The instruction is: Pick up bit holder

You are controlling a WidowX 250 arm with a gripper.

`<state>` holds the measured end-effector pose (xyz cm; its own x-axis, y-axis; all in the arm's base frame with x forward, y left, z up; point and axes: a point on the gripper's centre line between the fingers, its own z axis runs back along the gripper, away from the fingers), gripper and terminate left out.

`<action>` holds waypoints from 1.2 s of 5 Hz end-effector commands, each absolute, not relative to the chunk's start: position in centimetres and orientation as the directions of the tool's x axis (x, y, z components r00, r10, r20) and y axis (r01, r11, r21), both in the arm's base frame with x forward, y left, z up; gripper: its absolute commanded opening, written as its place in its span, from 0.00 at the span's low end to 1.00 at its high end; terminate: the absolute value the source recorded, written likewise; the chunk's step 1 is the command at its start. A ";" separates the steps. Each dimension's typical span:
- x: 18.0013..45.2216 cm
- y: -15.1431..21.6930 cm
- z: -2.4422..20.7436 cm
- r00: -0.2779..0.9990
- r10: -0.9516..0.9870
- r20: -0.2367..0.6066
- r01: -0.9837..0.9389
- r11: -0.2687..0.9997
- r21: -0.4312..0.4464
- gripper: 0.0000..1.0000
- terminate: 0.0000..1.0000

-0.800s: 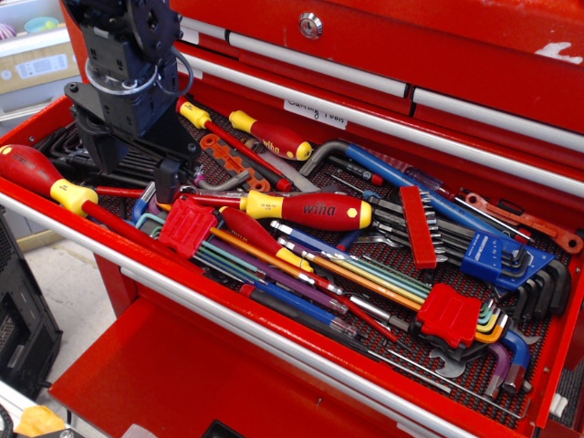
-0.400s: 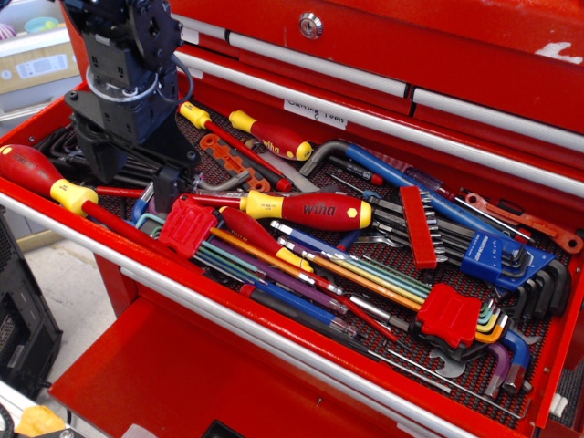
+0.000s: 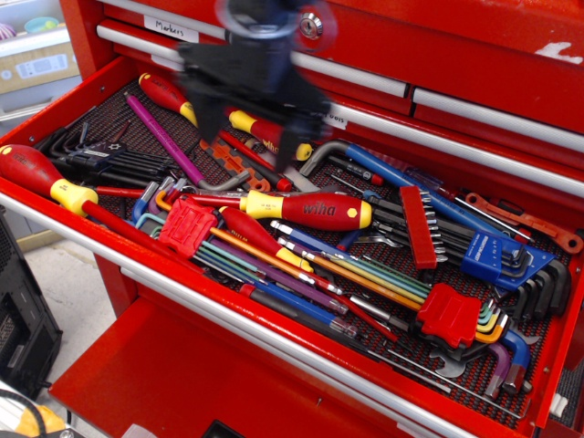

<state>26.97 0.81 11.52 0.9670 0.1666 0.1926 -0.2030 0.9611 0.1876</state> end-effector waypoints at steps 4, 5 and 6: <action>35.8 -10.0 6.5 0.872 0.321 0.369 -0.352 0.936 0.018 1.00 0.00; 36.2 -9.3 5.4 0.875 0.323 0.361 -0.348 0.938 0.005 1.00 0.00; 36.7 -8.6 4.4 0.879 0.312 0.361 -0.328 0.944 -0.017 1.00 0.00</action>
